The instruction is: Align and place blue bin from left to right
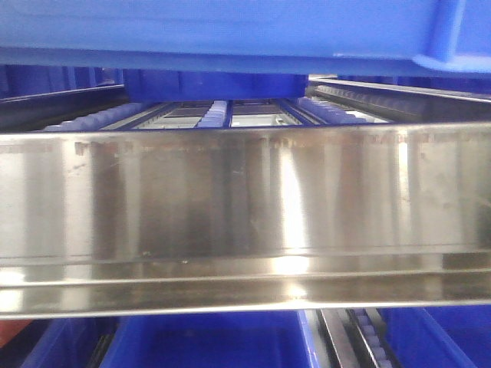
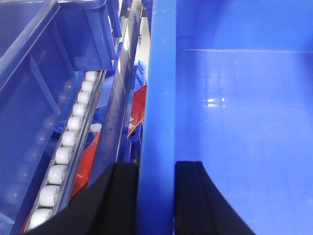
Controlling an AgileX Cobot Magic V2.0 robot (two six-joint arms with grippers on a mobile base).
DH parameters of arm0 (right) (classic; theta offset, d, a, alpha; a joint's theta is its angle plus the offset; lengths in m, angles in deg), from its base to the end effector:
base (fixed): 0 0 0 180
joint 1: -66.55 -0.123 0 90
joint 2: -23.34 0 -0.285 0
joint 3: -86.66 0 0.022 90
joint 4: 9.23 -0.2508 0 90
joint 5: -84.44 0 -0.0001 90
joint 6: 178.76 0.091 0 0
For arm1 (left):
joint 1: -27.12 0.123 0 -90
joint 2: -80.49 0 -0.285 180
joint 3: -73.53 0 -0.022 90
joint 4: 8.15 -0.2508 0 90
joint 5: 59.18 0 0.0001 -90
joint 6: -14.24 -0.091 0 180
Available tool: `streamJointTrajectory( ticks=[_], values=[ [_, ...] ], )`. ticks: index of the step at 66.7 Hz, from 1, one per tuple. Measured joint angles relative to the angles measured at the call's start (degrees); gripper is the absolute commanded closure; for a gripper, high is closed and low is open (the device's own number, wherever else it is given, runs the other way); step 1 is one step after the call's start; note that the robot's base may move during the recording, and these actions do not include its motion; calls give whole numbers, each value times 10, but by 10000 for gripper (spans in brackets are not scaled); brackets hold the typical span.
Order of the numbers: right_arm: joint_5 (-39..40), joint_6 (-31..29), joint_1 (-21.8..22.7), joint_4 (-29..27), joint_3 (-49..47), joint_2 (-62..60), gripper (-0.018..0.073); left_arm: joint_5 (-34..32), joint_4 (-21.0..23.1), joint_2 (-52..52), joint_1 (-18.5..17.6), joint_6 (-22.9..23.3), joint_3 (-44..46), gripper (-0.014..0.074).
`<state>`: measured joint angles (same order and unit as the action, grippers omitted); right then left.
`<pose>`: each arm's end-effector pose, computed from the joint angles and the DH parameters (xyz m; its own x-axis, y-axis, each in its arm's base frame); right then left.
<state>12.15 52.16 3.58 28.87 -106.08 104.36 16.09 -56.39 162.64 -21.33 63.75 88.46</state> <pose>0.1528 0.1817 0.4646 -0.5863 -0.0655 -0.8074 -0.2253 0.9706 0.0849 0.2002 -0.1269 0.4776 -0.4970 -0.0172 -0.8676 -0.1095 0.9931 0.0430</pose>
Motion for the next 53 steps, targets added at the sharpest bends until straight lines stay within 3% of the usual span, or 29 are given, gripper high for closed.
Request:
streamJointTrajectory(
  ticks=[53],
  values=[
    [0, 0, 0, 0, 0, 0, 725, 0, 0, 0, 0, 0, 0, 707]
  ],
)
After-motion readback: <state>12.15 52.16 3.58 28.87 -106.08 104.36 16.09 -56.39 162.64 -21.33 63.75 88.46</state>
